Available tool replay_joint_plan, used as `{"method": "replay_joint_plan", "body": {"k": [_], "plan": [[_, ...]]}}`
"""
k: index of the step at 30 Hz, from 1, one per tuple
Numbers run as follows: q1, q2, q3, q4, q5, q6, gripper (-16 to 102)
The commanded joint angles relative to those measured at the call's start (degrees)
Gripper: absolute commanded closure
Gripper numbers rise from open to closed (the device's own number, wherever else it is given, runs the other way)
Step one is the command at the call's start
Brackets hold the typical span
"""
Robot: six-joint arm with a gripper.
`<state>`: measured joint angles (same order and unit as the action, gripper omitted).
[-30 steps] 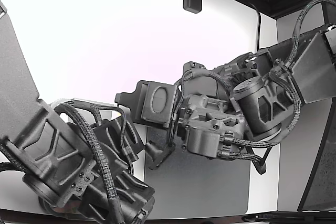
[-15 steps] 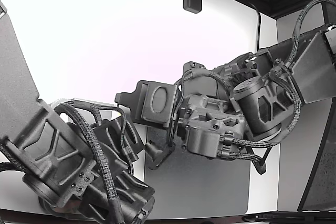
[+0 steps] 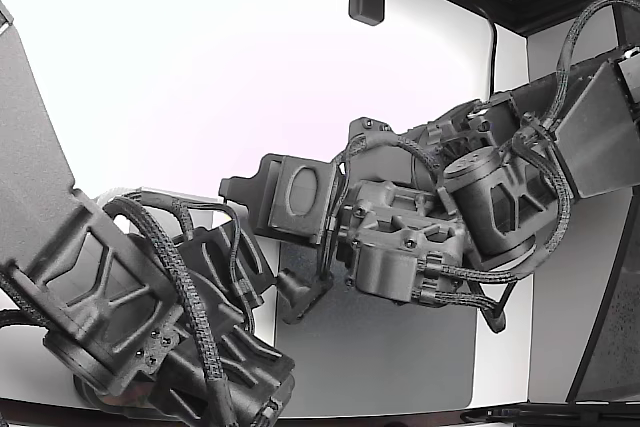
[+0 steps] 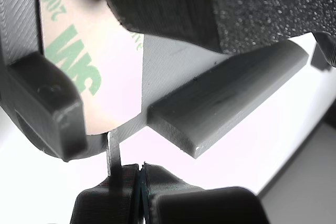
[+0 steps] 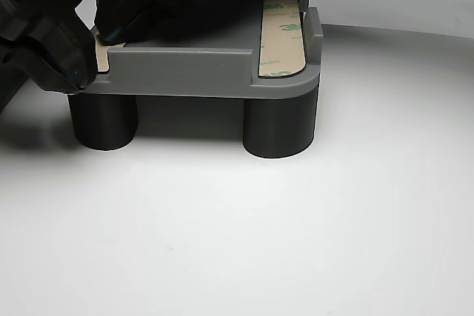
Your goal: Peel off protective film from adhesive tape.
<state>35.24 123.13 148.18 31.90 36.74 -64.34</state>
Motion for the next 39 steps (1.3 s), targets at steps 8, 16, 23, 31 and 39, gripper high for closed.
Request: {"method": "replay_joint_plan", "body": {"k": [8,16,23,31,39], "plan": [[-0.3,0.7,-1.9,-0.1,0.4,0.0,96],[-0.3,0.5,-2.7,0.4,0.4,-0.4,96],[-0.2,0.2,-3.3,0.7,0.5,-0.4,96],[-0.2,0.4,-3.5,1.1,0.4,-0.7,96],[-0.2,0.4,-3.9,1.5,0.4,-0.8,96]]}}
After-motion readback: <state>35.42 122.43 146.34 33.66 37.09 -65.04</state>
